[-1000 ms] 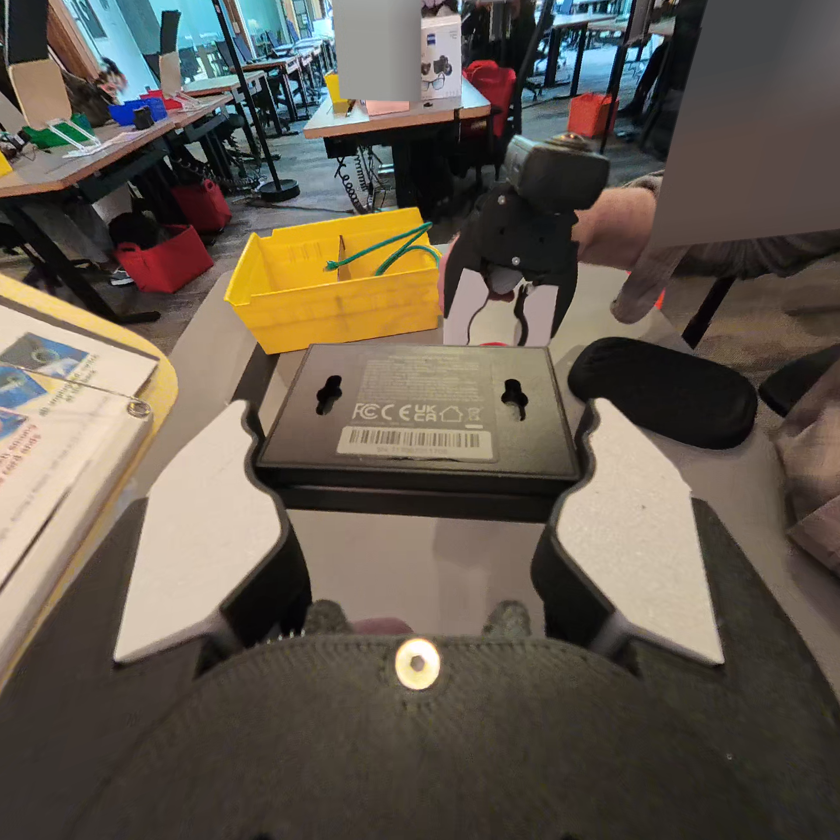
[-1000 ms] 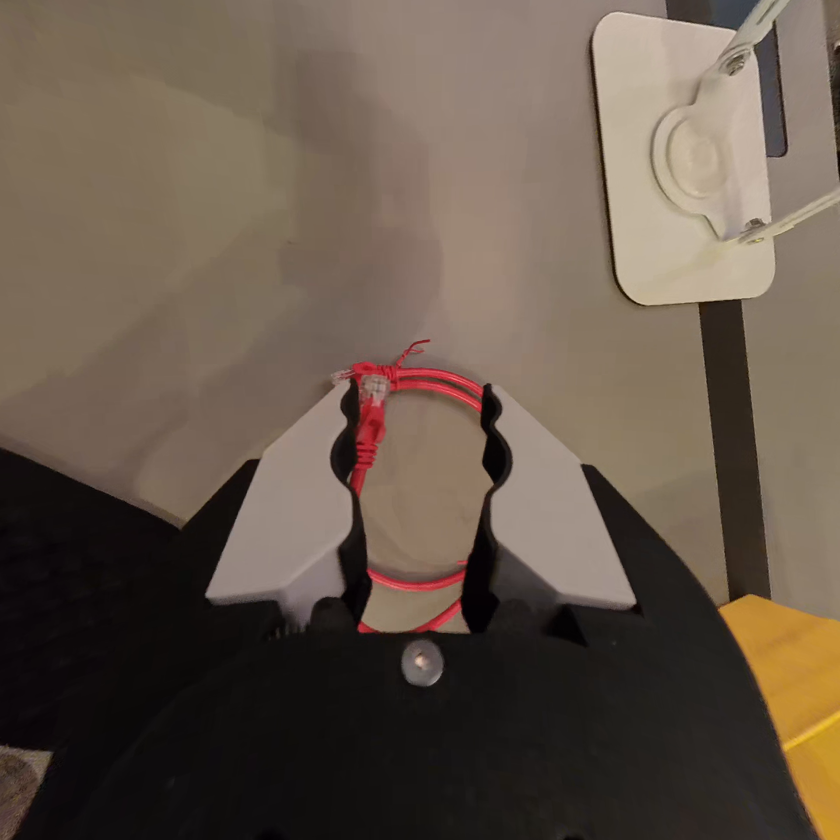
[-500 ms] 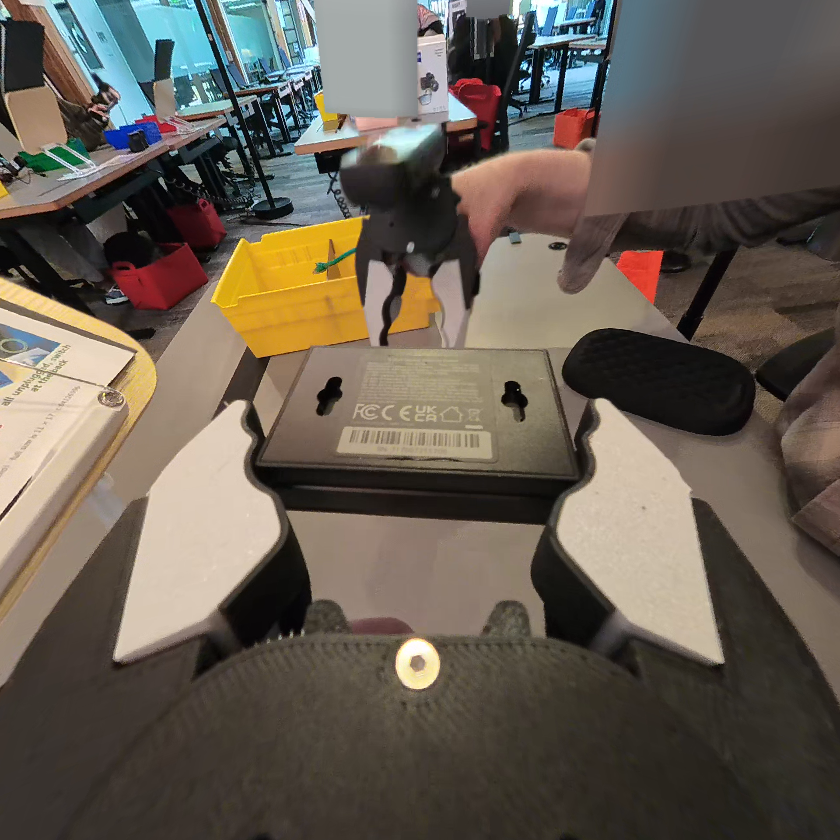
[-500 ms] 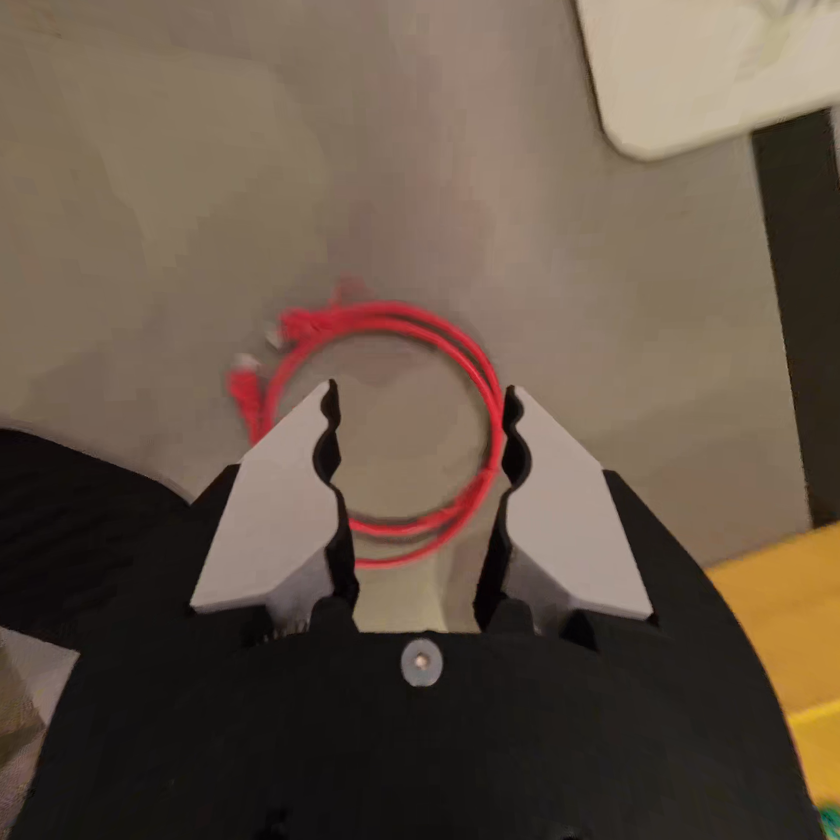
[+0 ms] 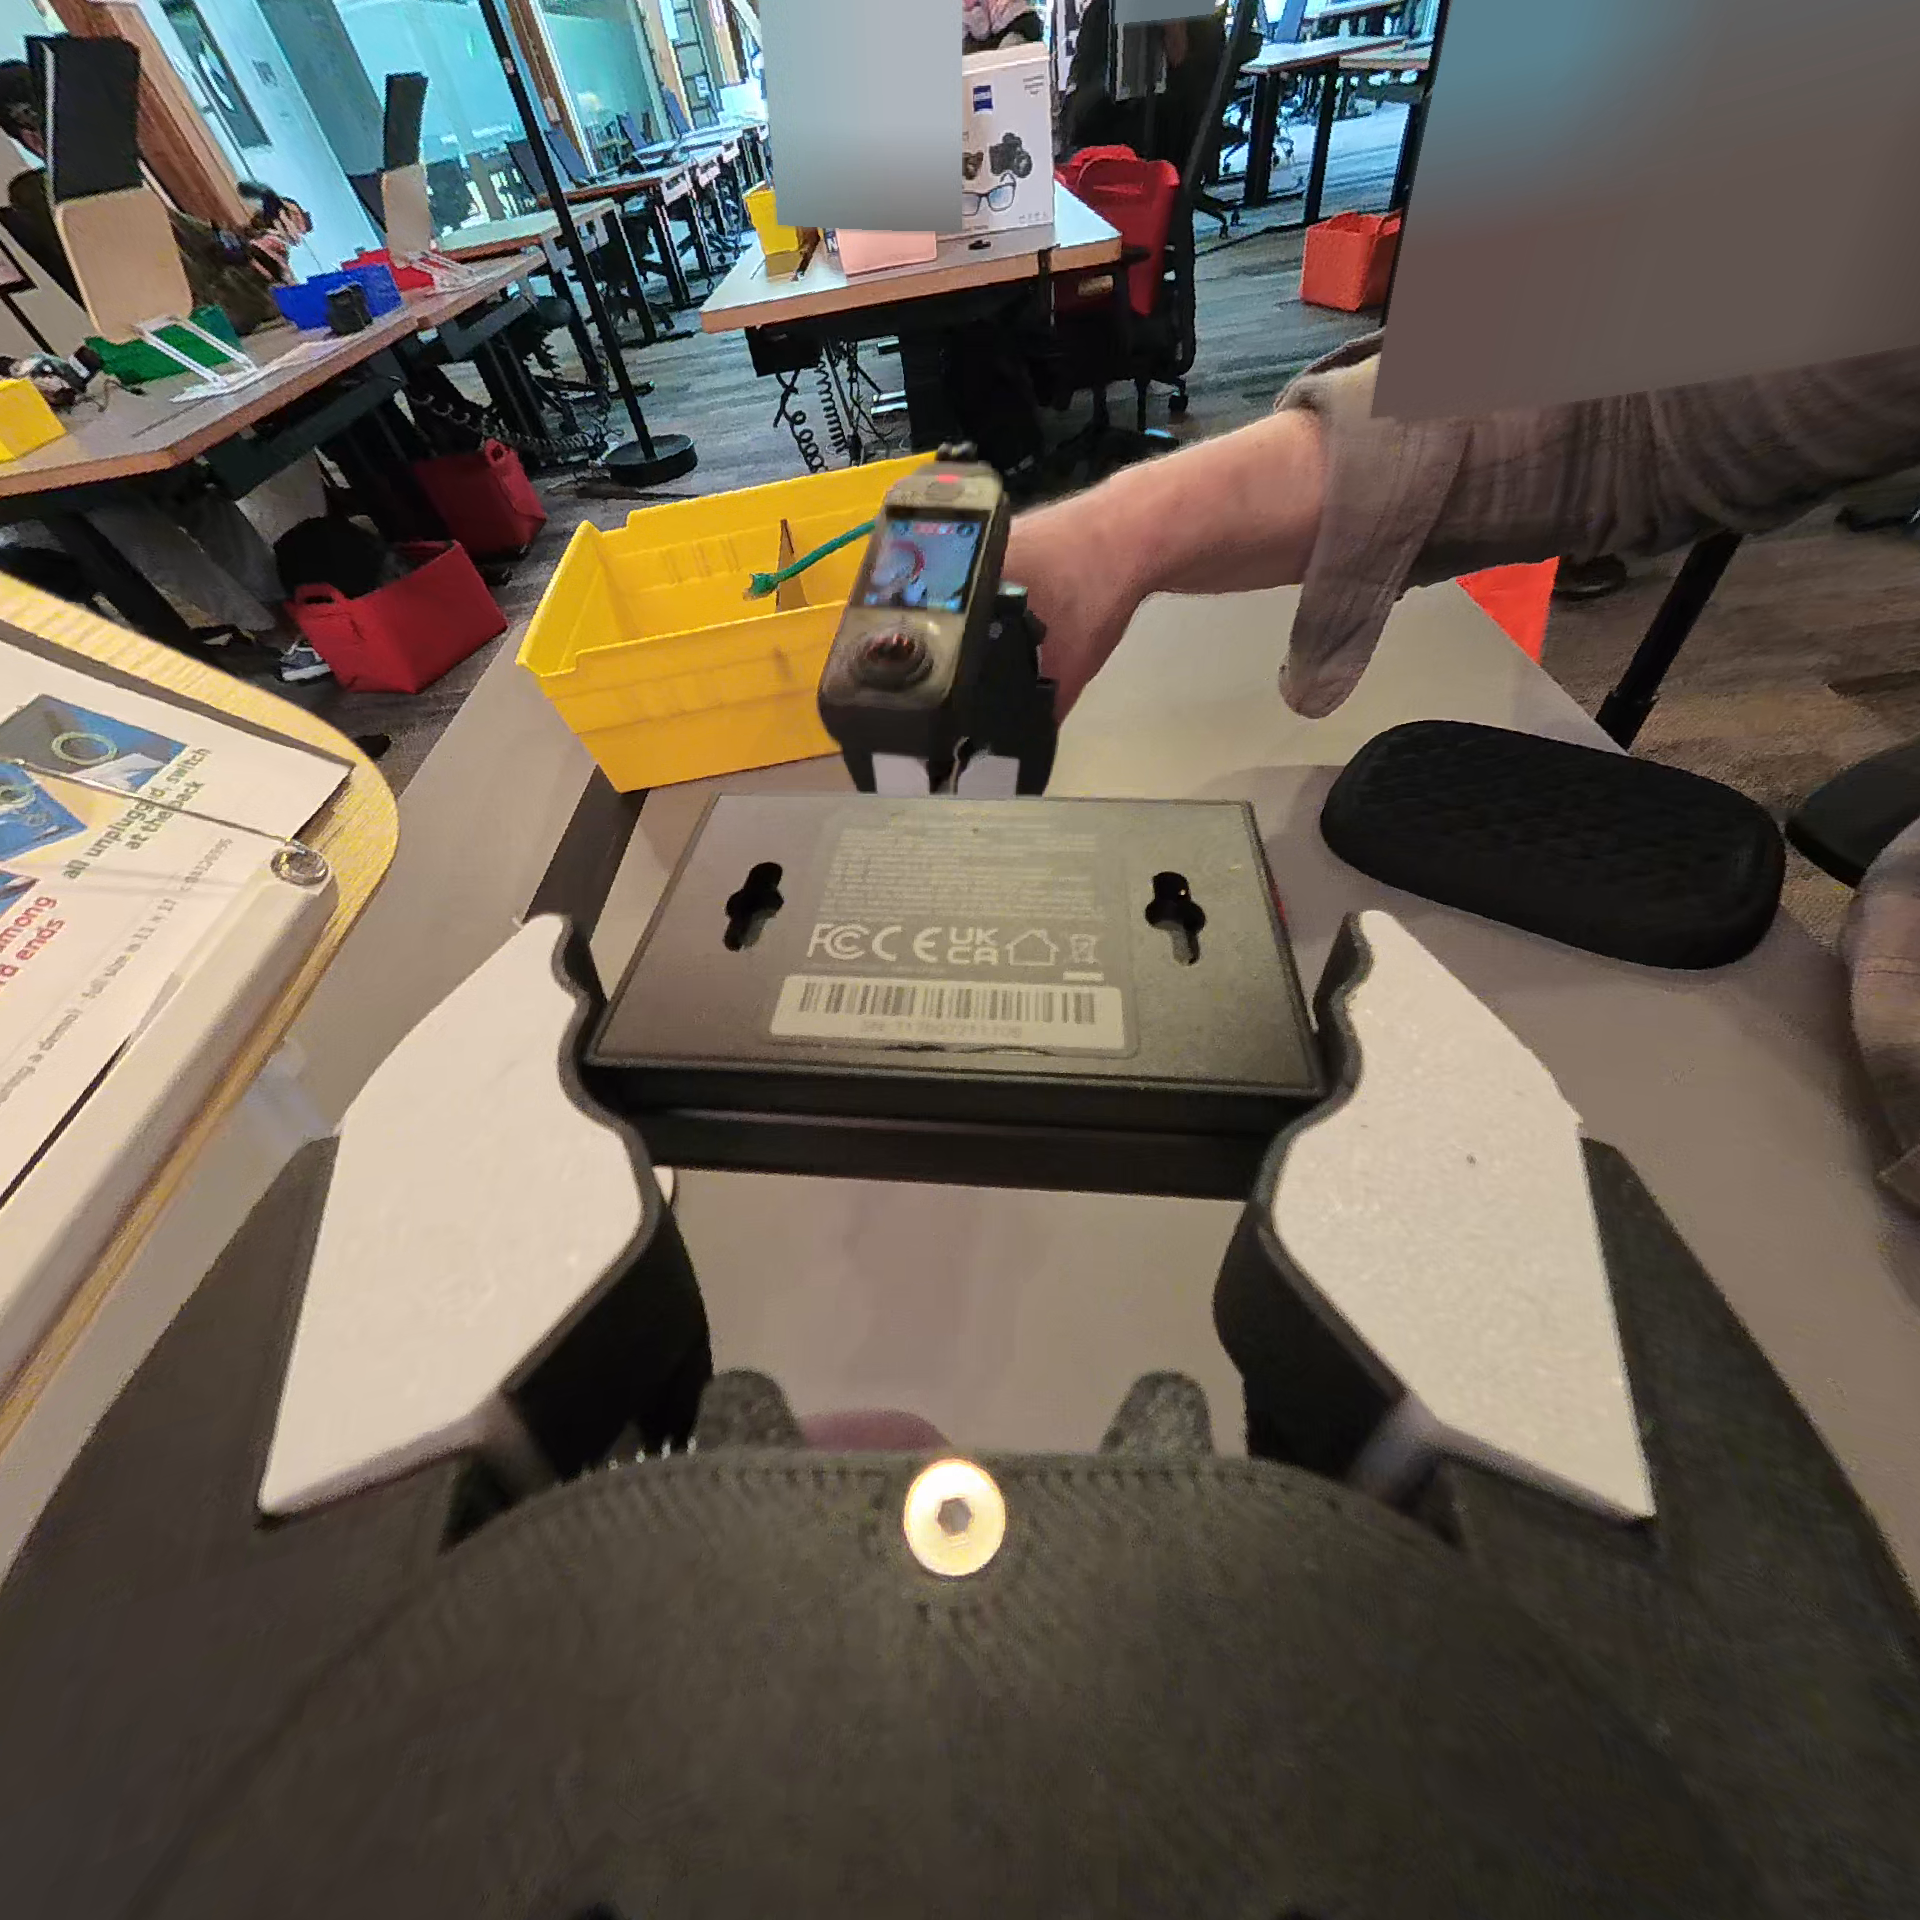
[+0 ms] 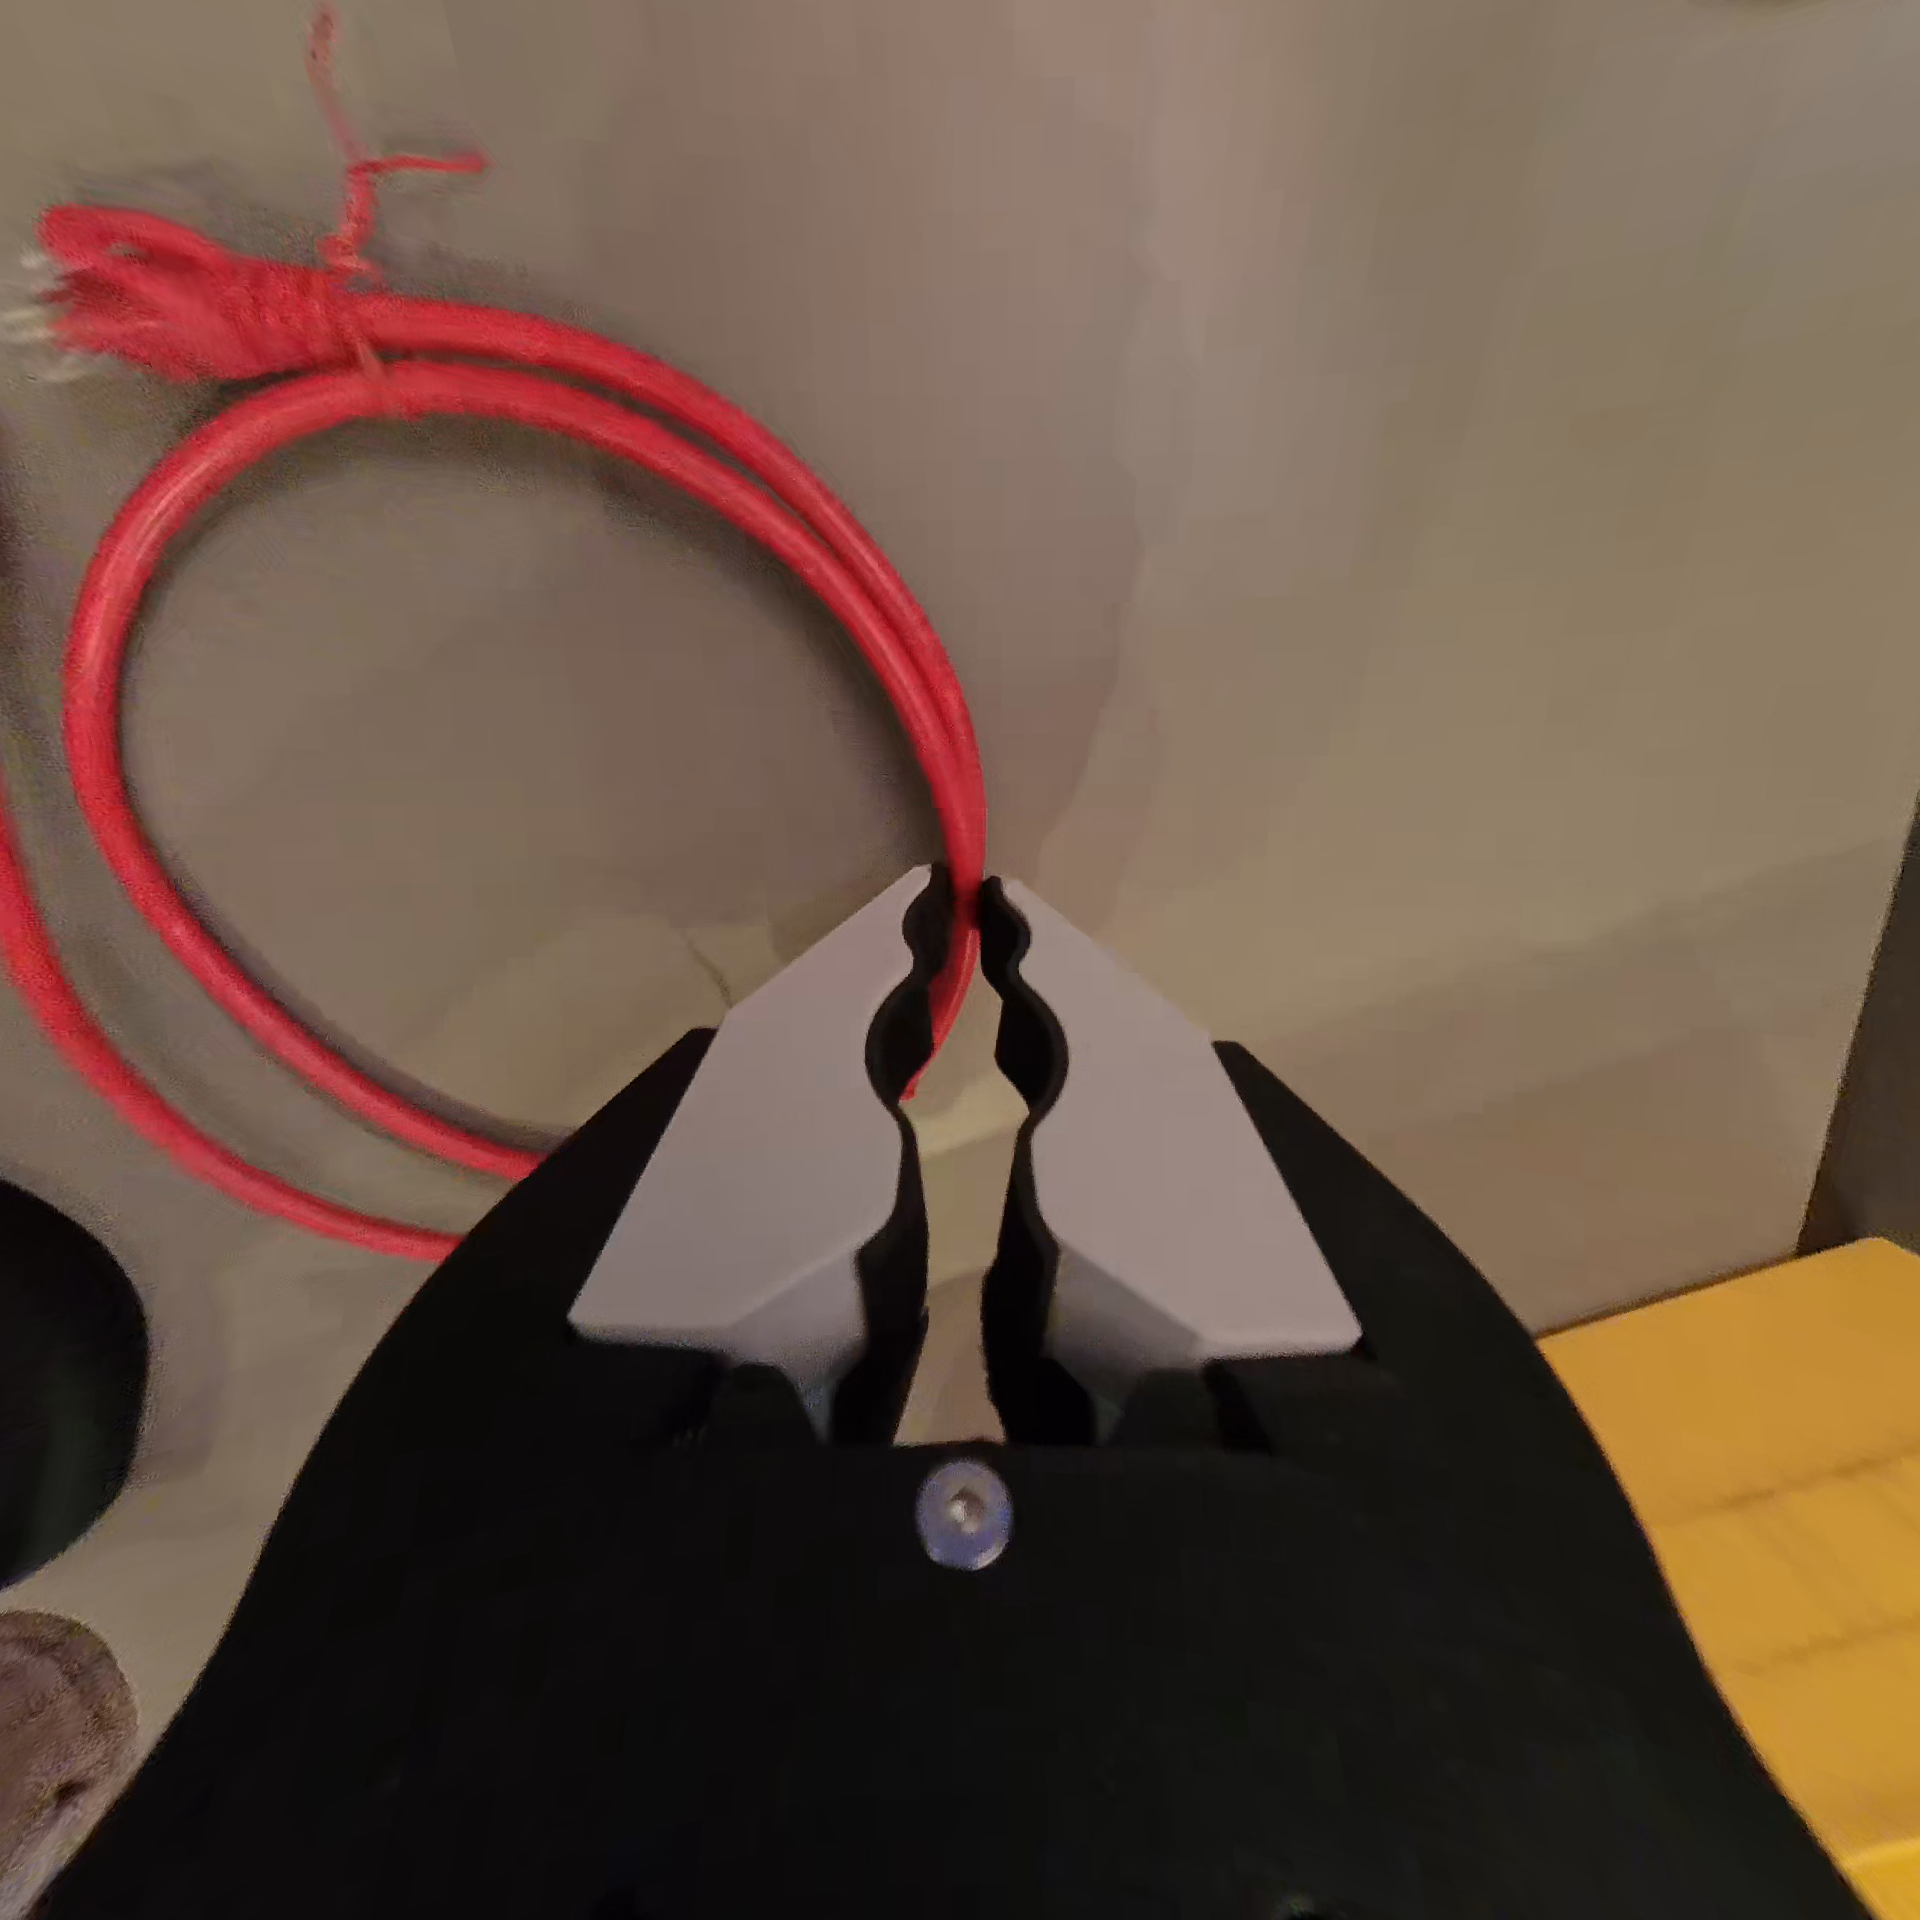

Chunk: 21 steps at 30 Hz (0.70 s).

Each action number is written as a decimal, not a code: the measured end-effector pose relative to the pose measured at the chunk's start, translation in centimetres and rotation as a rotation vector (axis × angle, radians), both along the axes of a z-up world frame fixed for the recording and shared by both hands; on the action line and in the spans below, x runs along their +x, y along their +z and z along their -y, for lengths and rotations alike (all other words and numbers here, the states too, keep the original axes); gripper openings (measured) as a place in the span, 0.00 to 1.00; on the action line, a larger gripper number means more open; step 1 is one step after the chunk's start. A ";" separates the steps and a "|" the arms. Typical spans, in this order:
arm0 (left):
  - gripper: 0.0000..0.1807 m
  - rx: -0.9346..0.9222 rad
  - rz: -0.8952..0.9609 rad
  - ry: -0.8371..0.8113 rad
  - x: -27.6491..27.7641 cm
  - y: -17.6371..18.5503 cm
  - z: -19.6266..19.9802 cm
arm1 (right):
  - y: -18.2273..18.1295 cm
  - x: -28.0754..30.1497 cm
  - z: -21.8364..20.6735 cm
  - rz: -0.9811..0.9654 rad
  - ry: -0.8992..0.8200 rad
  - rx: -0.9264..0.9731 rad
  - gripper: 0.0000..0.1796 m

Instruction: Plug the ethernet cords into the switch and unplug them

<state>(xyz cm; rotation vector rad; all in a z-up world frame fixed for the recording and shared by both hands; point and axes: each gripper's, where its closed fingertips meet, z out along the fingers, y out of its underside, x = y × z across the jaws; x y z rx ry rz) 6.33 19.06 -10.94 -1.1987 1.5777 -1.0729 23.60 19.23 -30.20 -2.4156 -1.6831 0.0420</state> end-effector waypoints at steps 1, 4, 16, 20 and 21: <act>0.70 -0.004 0.002 0.001 0.0 0.0 -0.1 | 0.7 -0.3 0.0 -0.026 -0.004 0.021 0.02; 0.70 0.001 0.013 0.005 -0.3 0.2 -0.2 | 4.7 -0.7 -0.4 -0.111 -0.034 0.128 0.02; 0.70 0.013 0.033 0.004 -0.6 0.9 0.0 | 28.0 15.7 -1.9 -0.306 -0.515 0.562 0.01; 0.70 0.010 0.031 -0.001 -0.5 0.8 0.1 | 26.4 25.0 -0.6 -0.275 -0.776 0.532 0.01; 0.70 0.009 0.030 -0.003 -0.5 0.8 0.1 | 25.0 26.7 -0.3 -0.264 -0.830 0.512 0.02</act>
